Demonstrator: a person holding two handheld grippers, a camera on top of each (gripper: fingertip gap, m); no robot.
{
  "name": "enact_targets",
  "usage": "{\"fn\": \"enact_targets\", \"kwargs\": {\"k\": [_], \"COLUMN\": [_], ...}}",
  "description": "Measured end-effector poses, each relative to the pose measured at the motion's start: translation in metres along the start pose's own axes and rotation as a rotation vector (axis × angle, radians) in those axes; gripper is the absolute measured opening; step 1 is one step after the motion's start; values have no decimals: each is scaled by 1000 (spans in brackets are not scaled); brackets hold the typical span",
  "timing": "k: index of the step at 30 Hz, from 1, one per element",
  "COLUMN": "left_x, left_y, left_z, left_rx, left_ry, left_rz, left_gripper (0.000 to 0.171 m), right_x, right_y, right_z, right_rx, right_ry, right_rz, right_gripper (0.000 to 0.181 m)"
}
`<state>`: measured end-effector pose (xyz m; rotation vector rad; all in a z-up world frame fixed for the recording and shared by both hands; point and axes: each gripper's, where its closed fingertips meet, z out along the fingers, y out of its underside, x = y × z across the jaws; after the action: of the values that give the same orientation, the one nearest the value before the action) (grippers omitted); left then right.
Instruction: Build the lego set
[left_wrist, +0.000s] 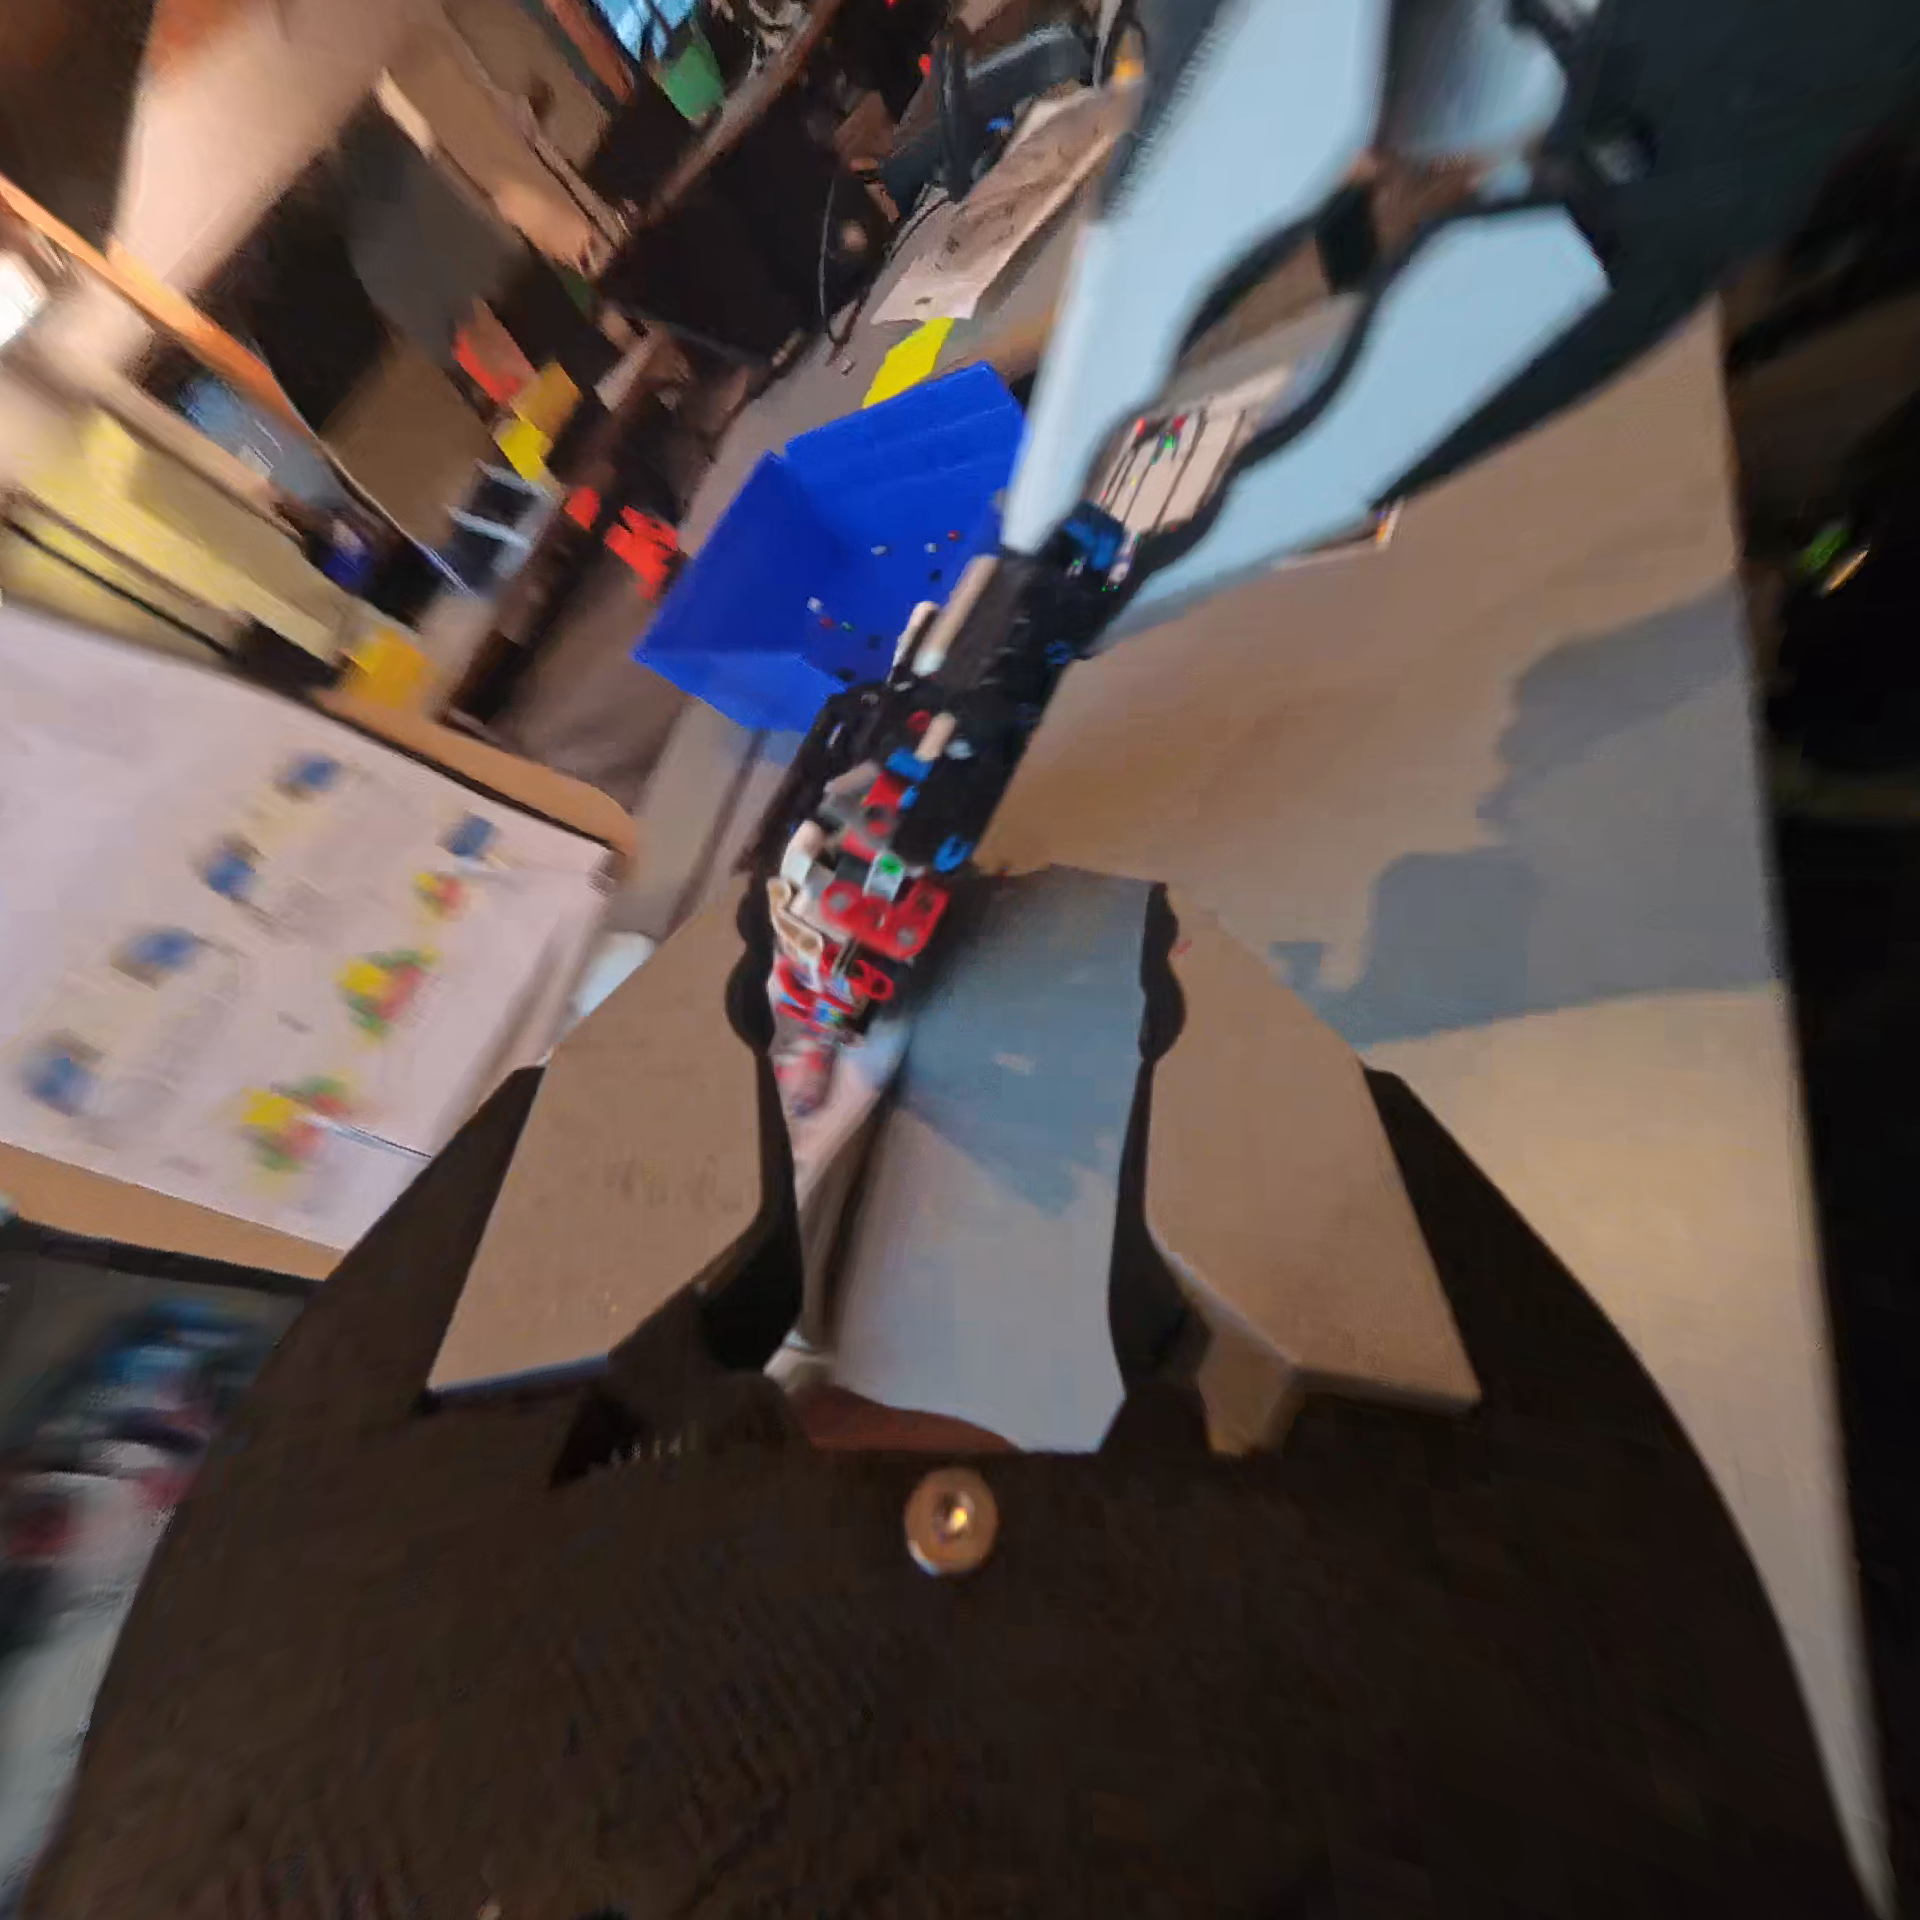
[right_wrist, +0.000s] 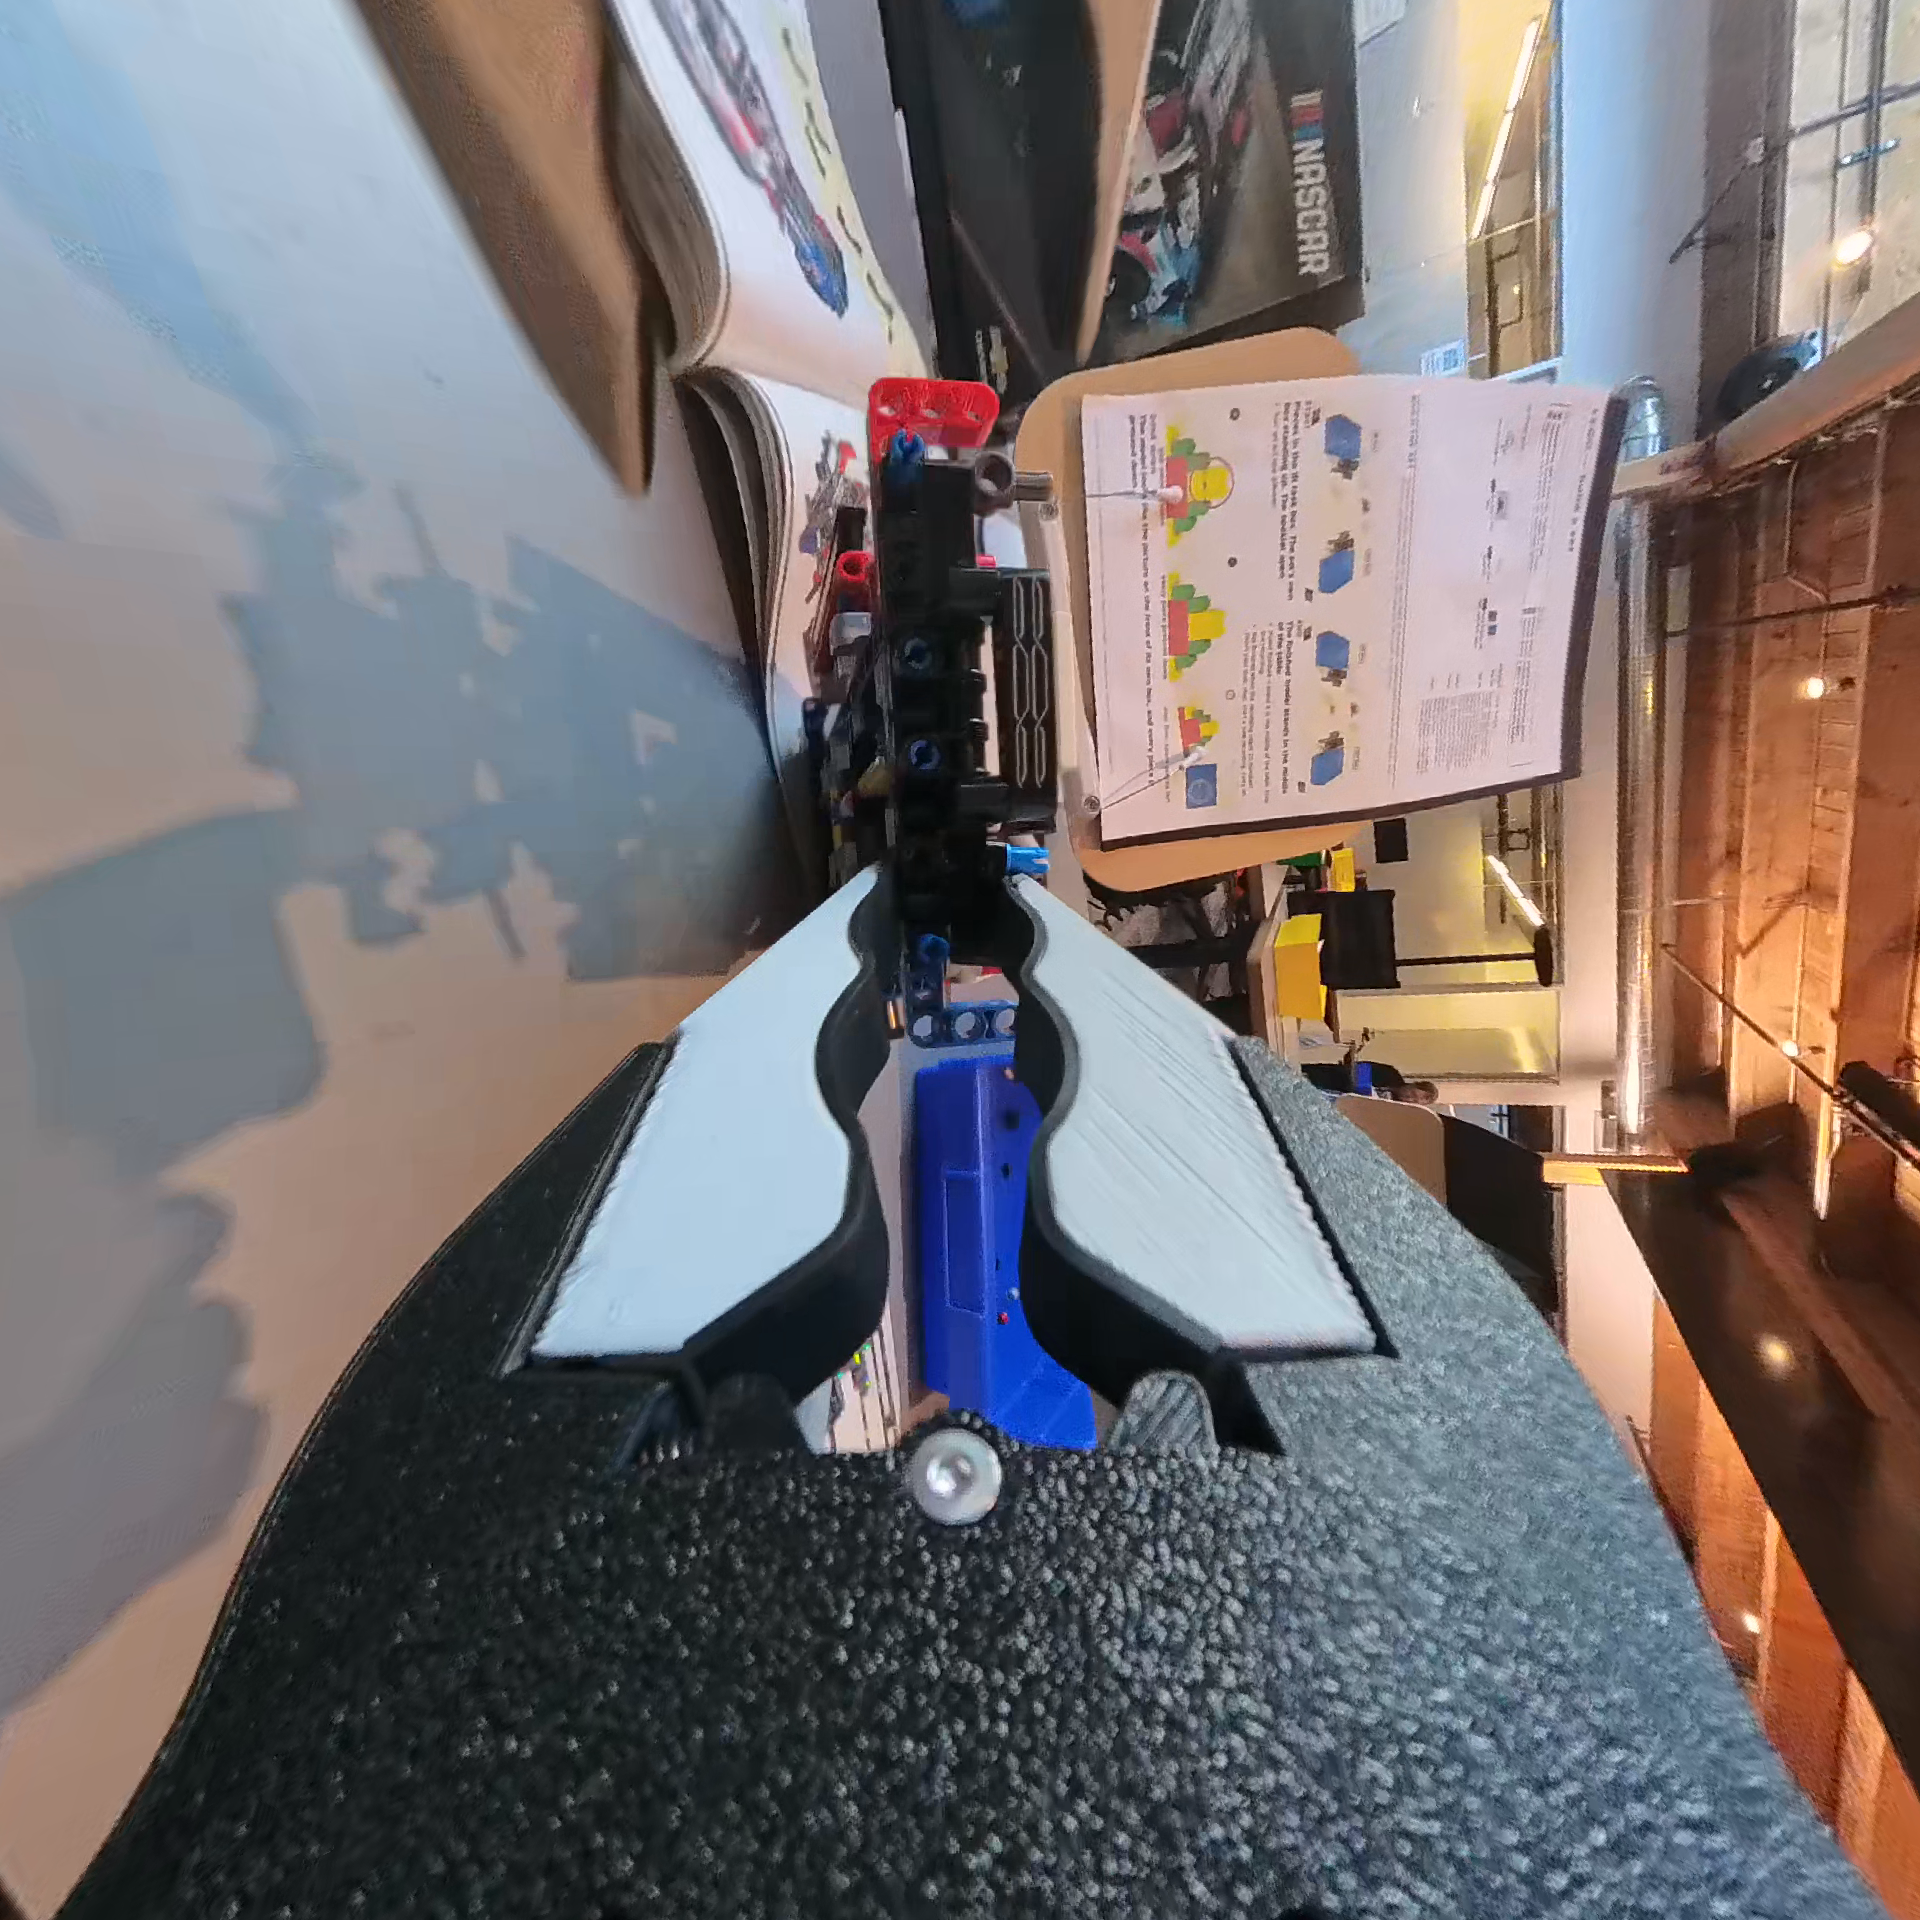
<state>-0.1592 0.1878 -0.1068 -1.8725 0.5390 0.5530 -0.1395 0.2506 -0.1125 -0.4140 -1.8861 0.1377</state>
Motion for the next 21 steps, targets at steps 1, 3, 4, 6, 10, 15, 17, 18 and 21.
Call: {"fn": "enact_targets", "kwargs": {"k": [1, 3, 4, 6, 10, 15, 17, 18, 21], "left_x": [5, 8, 5, -3, -5, 1, 0, -1, 0], "left_y": [-4, -10, -9, -7, -3, 6, 13, 15, 19], "left_z": [4, 13, 16, 20, 16, 2, -5, -7, -13], "left_rx": [-4, -4, -15, -37, -20, 20, 26, 29, 44], "left_ry": [-38, -109, -143, -206, -188, -130, -110, -105, -99], "left_rz": [117, 282, 330, 368, 299, 221, 172, 160, 152], "left_gripper": [67, 55, 47, 29, 23, 23, 23, 23, 23], "right_x": [1, 0, -1, -3, -4, -18, -22, -20, -16], "right_y": [-4, -11, -14, -19, -26, -44, -48, -50, -55], "right_z": [-2, -5, -7, -10, -11, -24, -30, -33, -37], "right_rx": [6, 18, 23, 35, 73, 221, 252, 268, 292], "right_ry": [0, -1, -4, -7, 30, 36, 20, 19, 8], "right_rz": [10, 23, 27, 39, 70, 171, 240, 281, 349], "right_gripper": [17, 17, 17, 17, 21, 24, 24, 24, 26]}}
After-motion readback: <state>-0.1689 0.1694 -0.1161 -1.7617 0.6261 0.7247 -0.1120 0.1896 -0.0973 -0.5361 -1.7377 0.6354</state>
